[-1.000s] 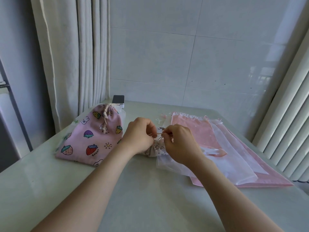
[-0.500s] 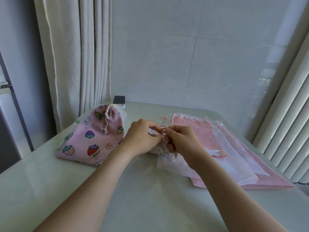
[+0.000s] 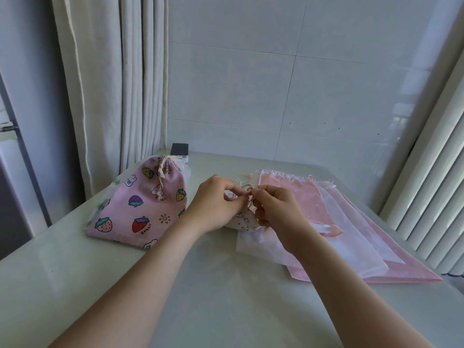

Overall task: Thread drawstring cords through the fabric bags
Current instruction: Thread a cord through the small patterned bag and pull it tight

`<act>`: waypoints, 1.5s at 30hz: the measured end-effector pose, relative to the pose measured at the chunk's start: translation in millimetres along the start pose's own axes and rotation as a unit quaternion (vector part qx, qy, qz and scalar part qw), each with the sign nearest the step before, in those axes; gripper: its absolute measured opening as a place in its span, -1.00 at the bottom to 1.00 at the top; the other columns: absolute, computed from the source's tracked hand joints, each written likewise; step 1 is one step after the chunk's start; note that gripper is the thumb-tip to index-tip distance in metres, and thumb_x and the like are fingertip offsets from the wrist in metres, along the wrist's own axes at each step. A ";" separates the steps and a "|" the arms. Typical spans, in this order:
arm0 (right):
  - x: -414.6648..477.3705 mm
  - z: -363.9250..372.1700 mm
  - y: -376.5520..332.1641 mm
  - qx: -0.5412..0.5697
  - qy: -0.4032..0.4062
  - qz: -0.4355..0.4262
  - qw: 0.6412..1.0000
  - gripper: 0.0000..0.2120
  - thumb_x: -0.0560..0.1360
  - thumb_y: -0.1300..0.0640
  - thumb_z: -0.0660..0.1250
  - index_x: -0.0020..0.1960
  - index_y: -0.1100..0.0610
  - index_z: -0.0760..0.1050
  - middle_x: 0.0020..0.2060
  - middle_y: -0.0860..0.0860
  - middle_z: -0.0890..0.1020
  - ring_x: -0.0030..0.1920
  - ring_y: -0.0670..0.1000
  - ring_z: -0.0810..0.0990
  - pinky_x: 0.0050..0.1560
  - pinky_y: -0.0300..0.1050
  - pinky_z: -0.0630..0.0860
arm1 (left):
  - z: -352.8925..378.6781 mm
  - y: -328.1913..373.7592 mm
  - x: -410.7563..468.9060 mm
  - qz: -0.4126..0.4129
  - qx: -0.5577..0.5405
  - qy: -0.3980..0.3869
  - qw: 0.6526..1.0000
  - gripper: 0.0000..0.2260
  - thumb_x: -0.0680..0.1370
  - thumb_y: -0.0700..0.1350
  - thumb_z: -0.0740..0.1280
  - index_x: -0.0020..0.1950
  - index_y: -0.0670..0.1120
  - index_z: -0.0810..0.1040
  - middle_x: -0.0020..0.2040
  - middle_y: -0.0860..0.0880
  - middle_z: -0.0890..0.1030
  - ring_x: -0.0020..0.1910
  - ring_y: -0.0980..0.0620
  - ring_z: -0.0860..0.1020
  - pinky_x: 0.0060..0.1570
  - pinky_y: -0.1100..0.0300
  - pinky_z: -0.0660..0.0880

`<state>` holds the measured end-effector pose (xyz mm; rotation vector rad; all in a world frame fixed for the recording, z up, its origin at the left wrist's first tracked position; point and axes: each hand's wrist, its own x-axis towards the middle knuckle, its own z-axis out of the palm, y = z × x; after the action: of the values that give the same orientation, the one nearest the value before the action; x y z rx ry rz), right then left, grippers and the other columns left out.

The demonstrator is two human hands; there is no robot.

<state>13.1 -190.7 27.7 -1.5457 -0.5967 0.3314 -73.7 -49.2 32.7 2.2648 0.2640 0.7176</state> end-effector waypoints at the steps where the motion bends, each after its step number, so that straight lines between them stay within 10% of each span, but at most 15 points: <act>1: 1.1 -0.4 0.6 -0.002 0.006 0.001 1.000 -0.80 0.64 0.23 0.27 -0.07 0.24 0.63 -0.40 0.00 0.43 -0.50 -0.05 0.32 -0.47 -0.22 0.29 | -1.0 0.5 1.9 -0.019 -0.022 -0.001 1.000 -0.82 0.58 0.03 0.45 -0.23 0.13 0.65 -0.04 0.12 0.55 -0.20 0.14 0.57 -0.19 0.28 0.40; 5: 2.6 -1.3 2.4 -0.012 0.015 -0.002 1.000 -0.82 0.63 0.22 0.28 -0.10 0.20 0.61 -0.36 0.04 0.42 -0.48 -0.04 0.29 -0.44 -0.18 0.27 | -11.4 8.2 5.3 -0.097 -0.164 0.008 0.982 -0.63 0.52 0.04 0.17 -0.28 -0.26 0.32 -0.27 -0.17 0.34 -0.26 -0.04 0.31 -0.19 0.05 0.24; 12: -3.3 0.9 -1.7 -0.013 -0.006 -0.021 1.000 -0.84 0.62 0.22 0.34 -0.05 0.26 0.65 -0.36 0.09 0.56 -0.48 -0.02 0.38 -0.44 -0.19 0.33 | -13.0 15.4 -3.5 -0.183 -0.146 -0.113 0.966 -0.33 0.66 0.28 0.09 -0.24 -0.25 0.63 -0.31 -0.22 0.70 -0.38 -0.12 0.61 -0.18 0.08 0.51; 20: -3.0 -1.4 -0.2 -0.130 -0.009 -0.070 0.989 -0.79 0.59 0.22 0.32 0.00 0.11 0.74 -0.32 0.03 0.65 -0.37 -0.01 0.49 -0.26 -0.16 0.46 | -9.6 1.8 3.2 -0.180 -0.166 -0.123 0.962 -0.70 0.63 -0.05 0.26 -0.31 -0.04 0.52 -0.48 0.06 0.33 -0.50 0.05 0.28 -0.43 0.20 0.25; 25: 0.5 -3.0 2.9 -0.357 0.060 -0.198 0.911 -0.84 0.60 0.19 0.35 -0.03 0.09 0.72 -0.35 -0.24 0.50 -0.27 -0.32 0.49 -0.26 -0.45 0.33 | -24.0 -6.6 2.4 -0.179 -0.115 -0.089 0.973 -0.68 0.60 0.13 0.41 -0.21 -0.06 0.70 -0.49 0.03 0.17 -0.56 0.00 0.15 -0.50 0.26 0.12; 33: -1.5 1.4 1.4 -0.300 0.038 -0.128 0.944 -0.67 0.52 0.31 0.25 0.00 0.05 0.75 -0.31 -0.06 0.71 -0.40 -0.13 0.53 -0.39 -0.27 0.43 | -16.3 -6.5 3.2 -0.191 -0.213 -0.099 0.953 -0.83 0.68 -0.13 0.29 -0.01 -0.22 0.56 -0.17 -0.18 0.74 -0.39 -0.11 0.59 -0.38 0.16 0.54; 40: -2.4 1.3 2.1 -0.320 0.065 -0.151 0.933 -0.82 0.61 0.07 0.38 -0.15 0.06 0.66 -0.53 -0.45 0.44 -0.35 -0.39 0.47 -0.31 -0.47 0.34 | -9.9 -16.2 5.1 -0.155 -0.079 -0.044 0.984 -0.74 0.65 0.02 0.37 -0.05 -0.16 0.68 -0.36 0.04 0.46 -0.42 0.06 0.41 -0.40 0.24 0.36; 45: 0.1 3.4 9.3 -0.312 0.130 -0.154 0.929 -0.79 0.55 -0.04 0.46 -0.22 0.02 0.63 -0.41 -0.26 0.52 -0.26 -0.29 0.48 -0.23 -0.46 0.28 | -9.4 -22.0 4.7 -0.124 -0.080 -0.045 0.988 -0.74 0.65 0.07 0.39 -0.06 -0.10 0.68 -0.35 0.07 0.46 -0.39 0.11 0.41 -0.33 0.20 0.38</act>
<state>12.9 -187.6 18.3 -2.0197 -0.7621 -0.3382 -74.7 -26.1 24.6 2.0589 0.4206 0.4876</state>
